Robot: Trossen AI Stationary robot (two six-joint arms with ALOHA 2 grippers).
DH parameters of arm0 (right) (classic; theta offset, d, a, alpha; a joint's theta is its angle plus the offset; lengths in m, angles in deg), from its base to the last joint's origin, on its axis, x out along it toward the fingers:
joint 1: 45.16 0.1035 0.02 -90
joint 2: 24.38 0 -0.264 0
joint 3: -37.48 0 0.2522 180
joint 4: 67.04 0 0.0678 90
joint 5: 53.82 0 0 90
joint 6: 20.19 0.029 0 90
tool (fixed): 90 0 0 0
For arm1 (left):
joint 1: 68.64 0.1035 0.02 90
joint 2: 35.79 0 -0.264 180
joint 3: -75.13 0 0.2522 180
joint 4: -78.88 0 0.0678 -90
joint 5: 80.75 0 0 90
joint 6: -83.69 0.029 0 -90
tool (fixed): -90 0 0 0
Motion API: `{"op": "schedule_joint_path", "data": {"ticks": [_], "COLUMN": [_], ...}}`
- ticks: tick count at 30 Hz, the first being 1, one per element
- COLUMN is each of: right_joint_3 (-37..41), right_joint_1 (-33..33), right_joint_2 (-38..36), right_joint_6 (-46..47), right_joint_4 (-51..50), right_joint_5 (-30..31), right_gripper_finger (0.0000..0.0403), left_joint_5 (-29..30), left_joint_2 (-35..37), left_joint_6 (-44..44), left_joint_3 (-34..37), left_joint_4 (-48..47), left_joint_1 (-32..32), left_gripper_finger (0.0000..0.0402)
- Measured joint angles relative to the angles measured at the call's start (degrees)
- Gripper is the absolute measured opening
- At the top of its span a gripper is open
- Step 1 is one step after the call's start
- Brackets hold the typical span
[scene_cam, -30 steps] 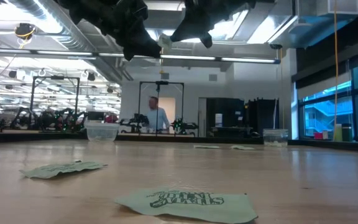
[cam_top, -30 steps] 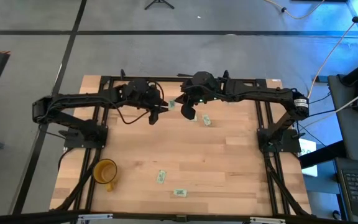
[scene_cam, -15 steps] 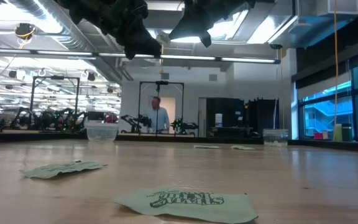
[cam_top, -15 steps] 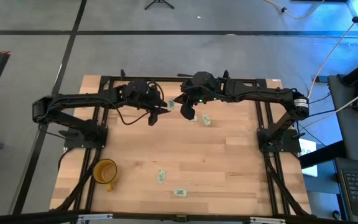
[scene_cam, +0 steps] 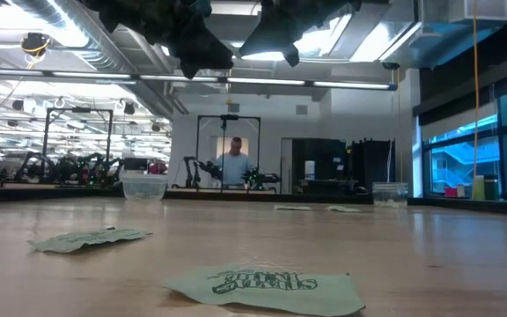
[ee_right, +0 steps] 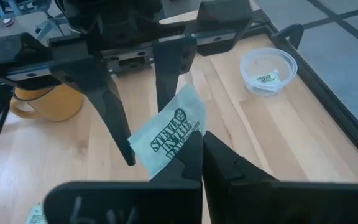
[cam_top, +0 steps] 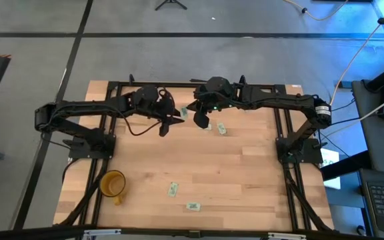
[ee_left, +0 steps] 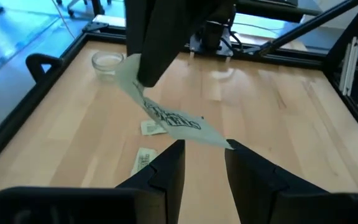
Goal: Pick and place Stevia / Truvia into bins
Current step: Put the green stevia packet into the transparent container
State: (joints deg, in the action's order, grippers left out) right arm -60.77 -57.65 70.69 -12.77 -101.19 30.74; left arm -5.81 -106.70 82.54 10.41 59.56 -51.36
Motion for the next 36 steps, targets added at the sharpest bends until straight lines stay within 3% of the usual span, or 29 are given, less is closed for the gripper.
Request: {"op": "schedule_joint_path", "data": {"ticks": [16, 24, 29, 36], "right_joint_3": [0.0, 0.0, 0.0, 0.0], "right_joint_1": [0.0, 1.0, 1.0, 1.0], "right_joint_2": [0.0, 0.0, 0.0, 0.0], "right_joint_6": [0.0, 0.0, -0.1, -0.3], "right_joint_4": [-0.1, -0.1, -0.1, -0.2], "right_joint_5": [0.0, -0.1, -0.2, -0.1], "right_gripper_finger": [0.0, 0.0, 0.0, 0.0], "left_joint_5": [-1.1, 3.2, 3.4, 3.5], "left_joint_2": [0.0, 0.0, 0.0, 0.0], "left_joint_6": [-3.2, -4.2, -4.2, -3.4], "left_joint_3": [0.0, 0.0, 0.0, 0.0], "left_joint_4": [-0.7, -0.7, -0.7, -0.7], "left_joint_1": [0.0, 0.0, 0.0, 0.0], "left_gripper_finger": [0.0109, 0.0107, 0.0082, 0.0018]}}
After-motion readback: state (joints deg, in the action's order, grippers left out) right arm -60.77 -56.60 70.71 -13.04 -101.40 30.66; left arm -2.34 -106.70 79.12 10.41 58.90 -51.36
